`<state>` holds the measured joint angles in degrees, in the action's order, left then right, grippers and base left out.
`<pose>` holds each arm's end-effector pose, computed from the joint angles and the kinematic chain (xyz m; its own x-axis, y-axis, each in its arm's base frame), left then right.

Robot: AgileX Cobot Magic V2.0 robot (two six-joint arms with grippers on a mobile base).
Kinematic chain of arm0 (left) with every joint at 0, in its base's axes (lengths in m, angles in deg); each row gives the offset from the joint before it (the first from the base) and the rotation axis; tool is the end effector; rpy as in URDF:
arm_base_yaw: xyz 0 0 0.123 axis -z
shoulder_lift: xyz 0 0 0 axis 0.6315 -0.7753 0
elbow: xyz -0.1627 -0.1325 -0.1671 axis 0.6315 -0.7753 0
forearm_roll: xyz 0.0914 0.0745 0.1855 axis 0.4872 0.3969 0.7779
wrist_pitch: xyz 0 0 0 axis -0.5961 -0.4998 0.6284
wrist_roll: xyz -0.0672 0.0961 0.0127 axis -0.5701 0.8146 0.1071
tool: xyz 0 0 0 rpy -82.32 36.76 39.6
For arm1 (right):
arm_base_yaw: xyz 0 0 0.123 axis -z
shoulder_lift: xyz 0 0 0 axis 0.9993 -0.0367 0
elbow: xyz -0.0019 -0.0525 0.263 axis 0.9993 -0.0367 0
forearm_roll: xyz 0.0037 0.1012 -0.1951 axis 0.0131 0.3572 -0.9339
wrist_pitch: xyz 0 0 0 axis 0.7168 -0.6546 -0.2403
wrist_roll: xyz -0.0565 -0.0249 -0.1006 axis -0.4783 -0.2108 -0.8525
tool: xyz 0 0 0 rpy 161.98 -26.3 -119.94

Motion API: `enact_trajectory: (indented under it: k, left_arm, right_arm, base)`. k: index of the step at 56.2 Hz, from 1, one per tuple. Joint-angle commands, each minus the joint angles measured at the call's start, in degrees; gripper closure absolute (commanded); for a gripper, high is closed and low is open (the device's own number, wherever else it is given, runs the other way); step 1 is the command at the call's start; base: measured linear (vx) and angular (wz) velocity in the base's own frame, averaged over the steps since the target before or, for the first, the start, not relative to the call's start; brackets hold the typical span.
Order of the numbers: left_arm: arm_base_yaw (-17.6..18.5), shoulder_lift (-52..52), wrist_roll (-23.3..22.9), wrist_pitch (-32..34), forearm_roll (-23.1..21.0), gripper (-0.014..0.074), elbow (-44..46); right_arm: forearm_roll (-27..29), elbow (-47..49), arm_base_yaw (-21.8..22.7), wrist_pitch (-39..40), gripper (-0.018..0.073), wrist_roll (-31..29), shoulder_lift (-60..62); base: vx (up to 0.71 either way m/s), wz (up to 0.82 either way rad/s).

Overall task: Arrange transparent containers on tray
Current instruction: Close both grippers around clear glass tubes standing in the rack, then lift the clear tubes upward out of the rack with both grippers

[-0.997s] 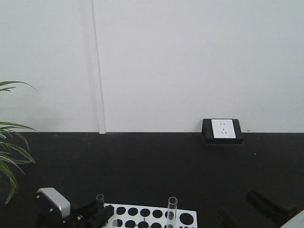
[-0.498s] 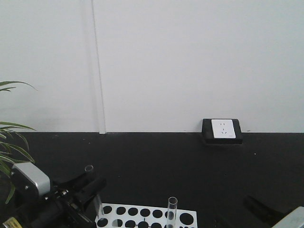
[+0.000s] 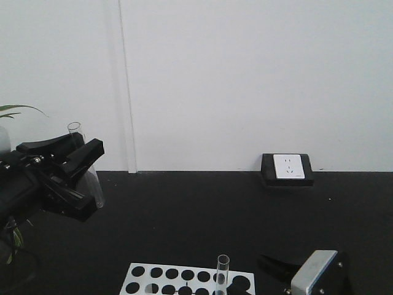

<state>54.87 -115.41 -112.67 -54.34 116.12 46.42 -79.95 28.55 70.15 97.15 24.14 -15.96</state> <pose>0.2519 -0.0969 0.3561 0.1217 -0.0505 -0.9913 0.4697 0.8827 0.0127 0.2345 0.1354 0.2035 -0.0993 -0.1212 -0.9877 -0.7358 0.6772 -0.0091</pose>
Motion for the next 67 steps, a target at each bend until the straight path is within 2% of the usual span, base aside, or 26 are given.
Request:
enact_trajectory:
  k: [1,15,22,29,42,58,67]
  left_arm:
    - [0.25,1.51,-1.92,2.93,-1.15,0.0601,1.99]
    - [0.25,1.51,-2.46,2.93,-1.26,0.0601,1.99]
    - [0.25,1.51,-2.46,2.93,-1.26,0.0601,1.99]
    - [0.25,1.51,-2.51,2.93,-1.27,0.0601,1.99]
    - [0.25,1.51,-2.56,2.93,-1.33,0.0601,1.99]
    - [0.25,1.51,-2.62,0.77,-1.32,0.0601,1.99]
    - [0.25,1.51,-2.62,-1.82,-1.32,0.0601,1.99]
  right_arm:
    - [-0.63,3.17,-0.06,8.54,0.0048,0.03,-2.75]
    - [-1.82,7.97,-0.06,16.27,0.0051,0.51,-14.01]
    - [-2.02,9.7,-0.06,17.65,0.0094,0.51,-16.59]
    - [-2.24,10.45,-0.06,17.9,0.0221,0.51,-17.37]
    - [-4.17,10.45,-0.06,18.54,0.0569,1.6,-17.37]
    - [-4.52,10.45,-0.06,18.18,0.0572,3.31,-13.65]
    - [-4.11,11.04,-0.06,13.29,0.0572,5.38,-6.28]
  base:
    - [0.0,0.0]
    - [0.0,0.0]
    - [0.0,0.0]
    - [0.0,0.0]
    - [0.0,0.0]
    - [0.0,0.0]
    - [0.0,0.0]
